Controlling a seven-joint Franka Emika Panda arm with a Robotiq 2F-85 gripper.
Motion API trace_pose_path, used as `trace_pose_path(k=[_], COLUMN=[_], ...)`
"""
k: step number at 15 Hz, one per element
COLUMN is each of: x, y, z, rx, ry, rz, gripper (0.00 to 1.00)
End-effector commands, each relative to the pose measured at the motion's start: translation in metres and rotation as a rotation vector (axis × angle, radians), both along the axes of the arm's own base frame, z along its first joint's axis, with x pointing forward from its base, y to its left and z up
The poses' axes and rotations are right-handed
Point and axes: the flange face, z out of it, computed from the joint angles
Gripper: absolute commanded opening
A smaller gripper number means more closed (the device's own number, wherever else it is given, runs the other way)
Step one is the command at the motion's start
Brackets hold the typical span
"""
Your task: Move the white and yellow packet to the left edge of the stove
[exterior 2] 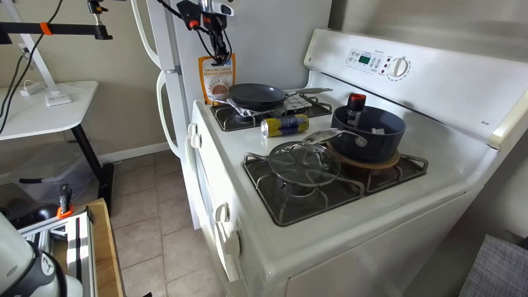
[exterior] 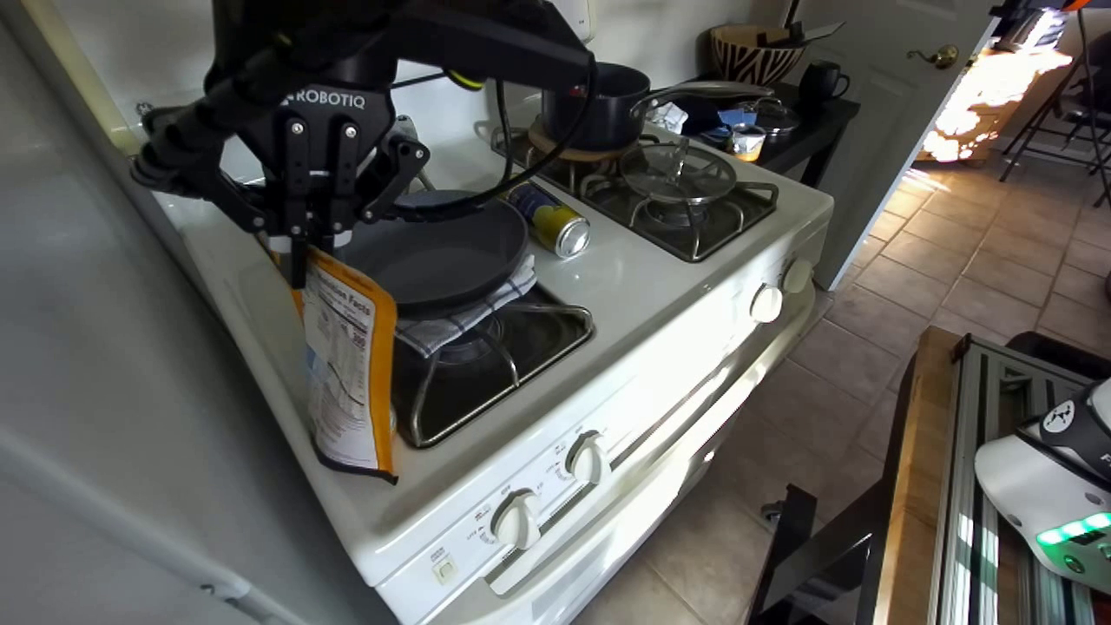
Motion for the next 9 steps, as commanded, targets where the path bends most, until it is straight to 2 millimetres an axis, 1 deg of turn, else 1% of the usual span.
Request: trace_pose_path(k=[1, 4, 5, 6, 7, 8, 9], x=[-0.005, -0.011, -0.016, -0.02, -0.028, -0.034, -0.038], y=[-0.003, -0.014, -0.02, -0.027, -0.039, -0.049, -0.057], z=[0.002, 0.029, 0.044, 0.055, 0.074, 0.091, 0.107], rx=[0.002, 0.001, -0.005, -0.017, -0.03, -0.036, -0.043], ry=[0.013, -0.016, -0.024, -0.028, -0.062, -0.103, -0.151], rz=[0.006, 0.04, 0.058, 0.07, 0.063, 0.068, 0.1], gripper=[0.4, 0.63, 0.72, 0.79, 0.85, 0.94, 0.98])
